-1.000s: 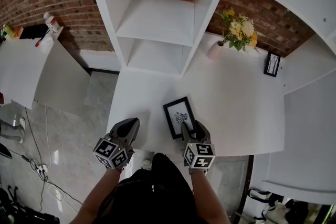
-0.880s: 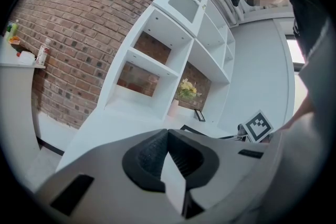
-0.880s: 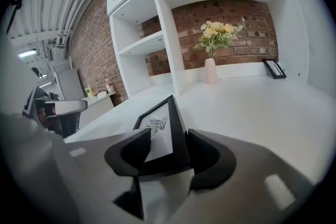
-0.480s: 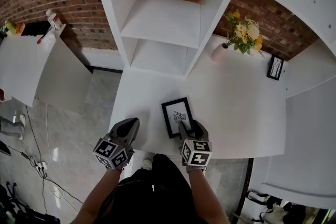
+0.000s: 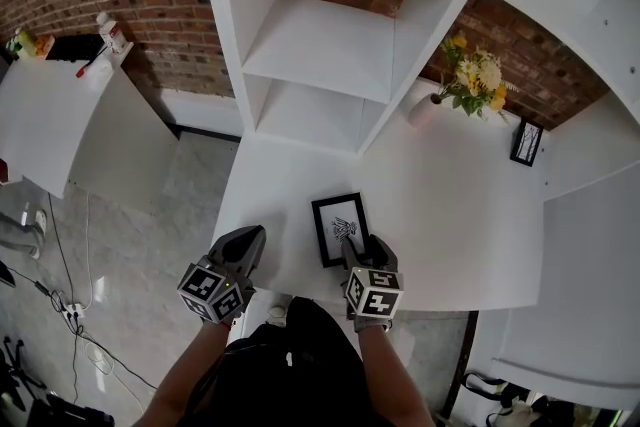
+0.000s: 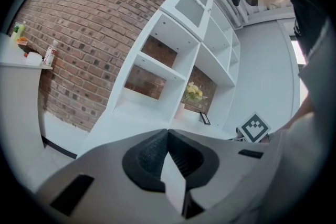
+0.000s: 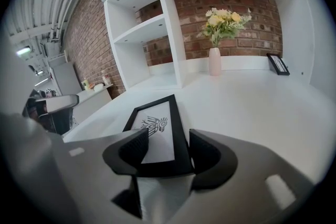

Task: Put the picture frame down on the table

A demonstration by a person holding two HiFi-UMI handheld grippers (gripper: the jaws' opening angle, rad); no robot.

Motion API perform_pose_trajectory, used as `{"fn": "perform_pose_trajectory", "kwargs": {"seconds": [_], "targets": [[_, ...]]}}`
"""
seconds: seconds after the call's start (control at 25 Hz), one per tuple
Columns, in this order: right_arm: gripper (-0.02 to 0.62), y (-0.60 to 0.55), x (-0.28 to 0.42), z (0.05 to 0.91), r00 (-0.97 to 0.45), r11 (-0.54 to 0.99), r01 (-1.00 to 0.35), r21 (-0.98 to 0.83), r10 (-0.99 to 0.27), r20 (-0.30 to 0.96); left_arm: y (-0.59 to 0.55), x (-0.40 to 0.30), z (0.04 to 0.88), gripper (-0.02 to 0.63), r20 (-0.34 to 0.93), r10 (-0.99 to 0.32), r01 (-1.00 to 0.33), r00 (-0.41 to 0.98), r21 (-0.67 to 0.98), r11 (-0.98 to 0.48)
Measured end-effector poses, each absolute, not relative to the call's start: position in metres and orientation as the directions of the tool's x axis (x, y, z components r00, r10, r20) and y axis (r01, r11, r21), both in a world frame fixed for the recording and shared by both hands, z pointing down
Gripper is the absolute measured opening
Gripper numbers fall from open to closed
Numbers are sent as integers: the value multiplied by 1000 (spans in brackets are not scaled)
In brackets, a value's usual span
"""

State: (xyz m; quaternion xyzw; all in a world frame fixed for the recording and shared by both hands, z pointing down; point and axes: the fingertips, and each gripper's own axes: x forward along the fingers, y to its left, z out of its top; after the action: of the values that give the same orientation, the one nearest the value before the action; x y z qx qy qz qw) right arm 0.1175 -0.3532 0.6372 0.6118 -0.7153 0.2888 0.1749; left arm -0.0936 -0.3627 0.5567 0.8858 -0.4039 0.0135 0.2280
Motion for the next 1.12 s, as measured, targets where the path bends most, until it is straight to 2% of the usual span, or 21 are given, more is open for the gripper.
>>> {"fn": "perform_pose_trajectory", "kwargs": {"seconds": [0.72, 1.12], "targets": [[245, -354, 115, 642, -189, 92, -979, -183, -748, 636, -368, -91, 553, -9, 192, -715, -719, 673, 399, -569], [245, -354, 119, 634, -203, 100, -974, -202, -778, 595, -368, -86, 556, -9, 195, -706, -711, 681, 407, -574]]}}
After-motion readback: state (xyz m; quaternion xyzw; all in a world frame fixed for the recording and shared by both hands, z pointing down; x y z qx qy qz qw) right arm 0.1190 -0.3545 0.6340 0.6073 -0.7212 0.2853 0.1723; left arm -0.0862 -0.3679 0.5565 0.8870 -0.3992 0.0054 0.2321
